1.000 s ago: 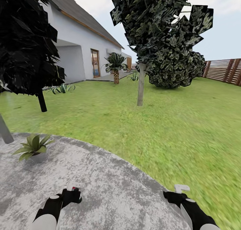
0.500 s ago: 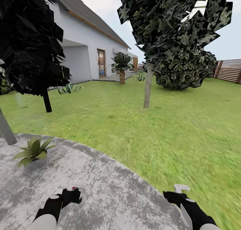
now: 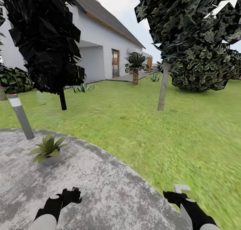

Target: Pick up the pesticide atomizer in the garden and spray insectifuge to fully cover both potted plants in the garden.

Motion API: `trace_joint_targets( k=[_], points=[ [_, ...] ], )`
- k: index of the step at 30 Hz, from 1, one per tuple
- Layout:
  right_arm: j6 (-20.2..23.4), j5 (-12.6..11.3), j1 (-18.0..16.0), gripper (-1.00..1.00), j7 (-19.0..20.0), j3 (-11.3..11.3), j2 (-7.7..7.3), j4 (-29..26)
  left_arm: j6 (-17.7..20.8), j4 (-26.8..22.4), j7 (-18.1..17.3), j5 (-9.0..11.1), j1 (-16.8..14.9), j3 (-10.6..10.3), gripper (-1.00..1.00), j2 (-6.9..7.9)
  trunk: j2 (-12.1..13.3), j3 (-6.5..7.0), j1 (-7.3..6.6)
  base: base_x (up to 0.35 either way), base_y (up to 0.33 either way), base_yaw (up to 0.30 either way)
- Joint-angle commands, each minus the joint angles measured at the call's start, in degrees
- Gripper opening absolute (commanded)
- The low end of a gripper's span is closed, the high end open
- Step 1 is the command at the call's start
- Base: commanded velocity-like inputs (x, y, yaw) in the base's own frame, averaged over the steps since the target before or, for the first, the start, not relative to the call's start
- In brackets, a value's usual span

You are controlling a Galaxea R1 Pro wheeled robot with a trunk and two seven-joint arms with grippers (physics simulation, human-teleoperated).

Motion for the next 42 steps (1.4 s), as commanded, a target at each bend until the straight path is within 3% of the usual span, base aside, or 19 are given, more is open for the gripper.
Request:
trace_joint_targets(
  k=[1, 15, 32, 42],
  points=[
    [0.3, 0.6, 0.0, 1.0, 0.5, -0.5, 0.04, -0.1, 0.0, -0.1, -0.4, -0.3, -0.1, 0.5, -1.0, -0.08, 0.0, -0.06, -0.01, 0.008, 0.0, 0.255],
    [0.3, 0.6, 0.0, 1.0, 0.4, -0.5, 0.05, -0.1, 0.0, -0.1, -0.4, -0.3, -0.1, 0.5, -1.0, -0.07, 0.0, -0.06, -0.01, 0.009, 0.0, 0.255],
    [0.3, 0.6, 0.0, 1.0, 0.4, -0.5, 0.04, -0.1, 0.0, -0.1, -0.4, -0.3, -0.1, 0.5, -1.0, -0.09, 0.0, -0.06, -0.01, 0.293, 0.0, 0.255],
    [0.3, 0.6, 0.0, 1.0, 0.4, -0.5, 0.04, -0.1, 0.0, -0.1, -0.4, -0.3, -0.1, 0.5, -1.0, -0.08, 0.0, -0.06, -0.01, 0.114, 0.0, 0.255]
  ],
)
